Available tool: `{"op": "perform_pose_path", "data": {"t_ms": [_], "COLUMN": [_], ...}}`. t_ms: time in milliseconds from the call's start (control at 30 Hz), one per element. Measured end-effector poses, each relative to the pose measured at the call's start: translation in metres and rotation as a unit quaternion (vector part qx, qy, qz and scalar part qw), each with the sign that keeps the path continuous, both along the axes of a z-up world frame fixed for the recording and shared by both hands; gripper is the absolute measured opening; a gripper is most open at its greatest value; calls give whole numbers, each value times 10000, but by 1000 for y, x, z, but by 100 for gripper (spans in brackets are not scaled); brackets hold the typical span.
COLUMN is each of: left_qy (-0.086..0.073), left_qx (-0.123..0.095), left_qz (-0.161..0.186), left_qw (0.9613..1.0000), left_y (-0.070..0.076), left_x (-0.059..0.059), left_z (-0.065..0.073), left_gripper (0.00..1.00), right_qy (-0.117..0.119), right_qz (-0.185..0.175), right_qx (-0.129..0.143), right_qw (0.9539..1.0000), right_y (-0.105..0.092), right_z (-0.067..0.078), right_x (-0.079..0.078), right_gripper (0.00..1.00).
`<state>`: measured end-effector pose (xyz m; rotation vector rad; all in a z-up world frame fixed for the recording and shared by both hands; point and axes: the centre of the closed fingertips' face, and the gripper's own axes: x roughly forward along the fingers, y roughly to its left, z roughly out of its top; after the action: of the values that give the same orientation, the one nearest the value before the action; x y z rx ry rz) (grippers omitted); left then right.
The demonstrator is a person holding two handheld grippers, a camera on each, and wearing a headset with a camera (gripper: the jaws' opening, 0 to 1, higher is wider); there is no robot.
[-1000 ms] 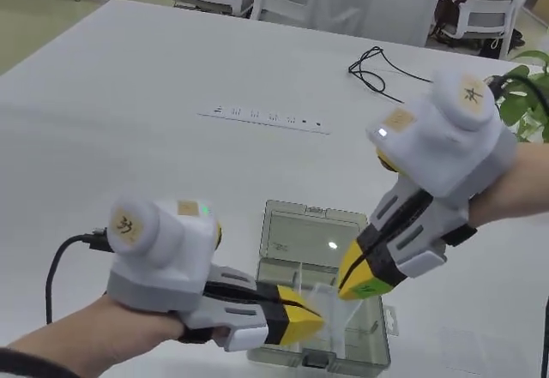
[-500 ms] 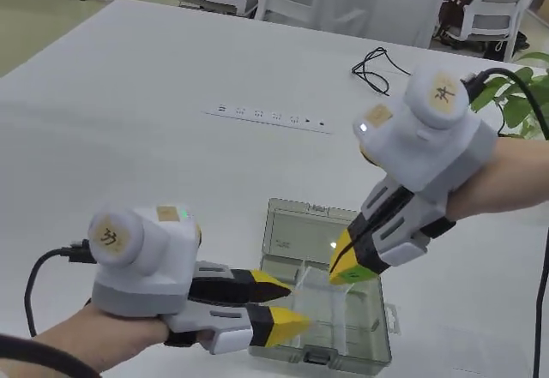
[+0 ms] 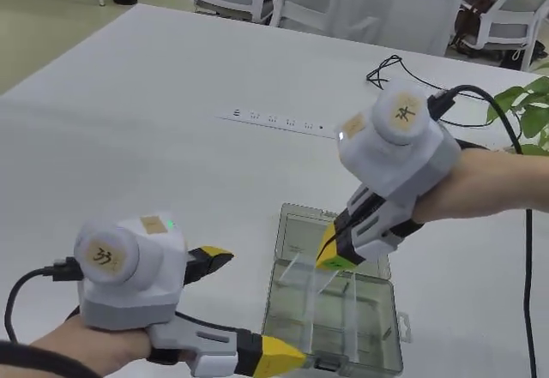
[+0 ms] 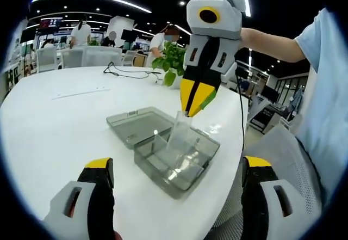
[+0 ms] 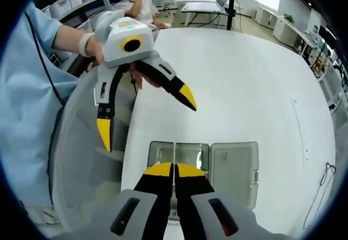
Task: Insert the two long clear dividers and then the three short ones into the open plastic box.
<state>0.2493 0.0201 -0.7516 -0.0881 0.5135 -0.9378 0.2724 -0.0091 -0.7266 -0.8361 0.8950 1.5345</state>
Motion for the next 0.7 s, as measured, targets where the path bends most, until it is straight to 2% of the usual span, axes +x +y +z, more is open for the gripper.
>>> {"op": "perform_pose_path", "data": {"t_ms": [300,700], "left_qy": [-33,53], "left_qx": [119,131], "left_qz": [58,104], "left_qw": [9999,9998], "left_y": [8,14], "left_x": [1,-1], "left_z": [-4,-9], "left_gripper": [100,100], "right_qy": [49,101], "right_qz": [-15,11], "right_qx": [-150,-288], "right_qw": [9999,9995], "right_y": [2,0], "right_z": [-10,-23], "right_x": [2,3], "right_gripper": [2,2]}}
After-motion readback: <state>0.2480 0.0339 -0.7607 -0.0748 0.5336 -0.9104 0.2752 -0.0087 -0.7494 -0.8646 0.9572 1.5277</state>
